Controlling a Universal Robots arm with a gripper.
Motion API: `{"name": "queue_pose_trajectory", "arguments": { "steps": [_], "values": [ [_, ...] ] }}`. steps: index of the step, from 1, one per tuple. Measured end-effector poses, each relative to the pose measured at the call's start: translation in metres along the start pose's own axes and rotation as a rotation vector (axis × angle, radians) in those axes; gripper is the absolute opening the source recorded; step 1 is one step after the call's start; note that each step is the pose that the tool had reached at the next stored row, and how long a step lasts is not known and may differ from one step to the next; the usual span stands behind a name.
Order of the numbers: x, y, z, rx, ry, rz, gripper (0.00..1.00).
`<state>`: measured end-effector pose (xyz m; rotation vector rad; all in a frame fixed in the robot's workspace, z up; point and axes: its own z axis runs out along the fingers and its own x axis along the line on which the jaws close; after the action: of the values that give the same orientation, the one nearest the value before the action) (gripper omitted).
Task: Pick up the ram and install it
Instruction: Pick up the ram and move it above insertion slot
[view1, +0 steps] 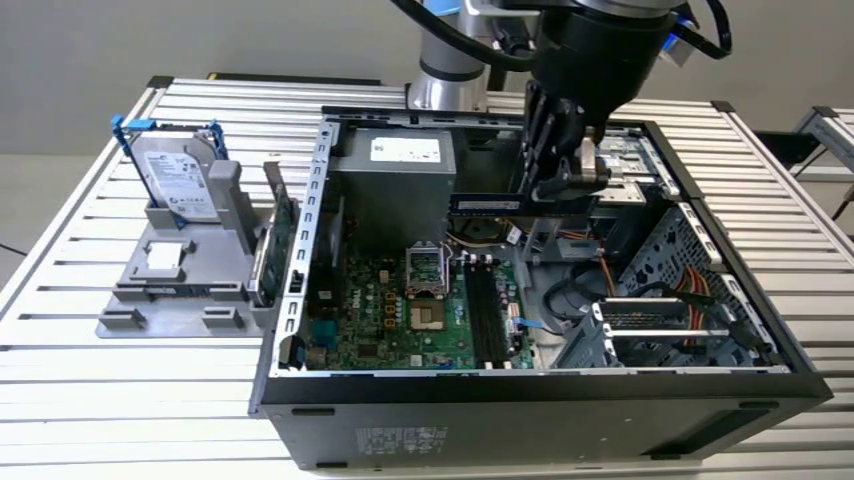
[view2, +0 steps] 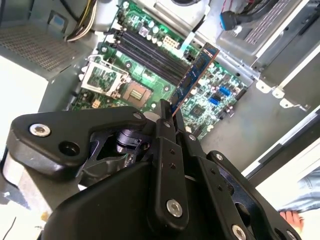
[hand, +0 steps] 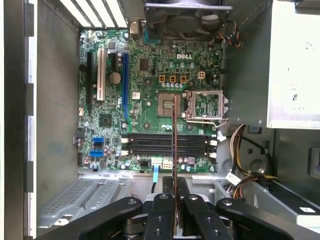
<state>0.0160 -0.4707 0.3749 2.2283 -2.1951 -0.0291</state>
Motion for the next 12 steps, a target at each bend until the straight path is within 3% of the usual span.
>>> {"name": "queue_pose_trajectory", "arguments": {
  "steps": [4,12],
  "values": [
    [0.0001,-0.0067,-0.0002,0.0,-0.0001,0.0,0.0],
    [0.0001,-0.0077,-0.0002,0.0002,-0.0008,0.032,0.0]
  ]
}}
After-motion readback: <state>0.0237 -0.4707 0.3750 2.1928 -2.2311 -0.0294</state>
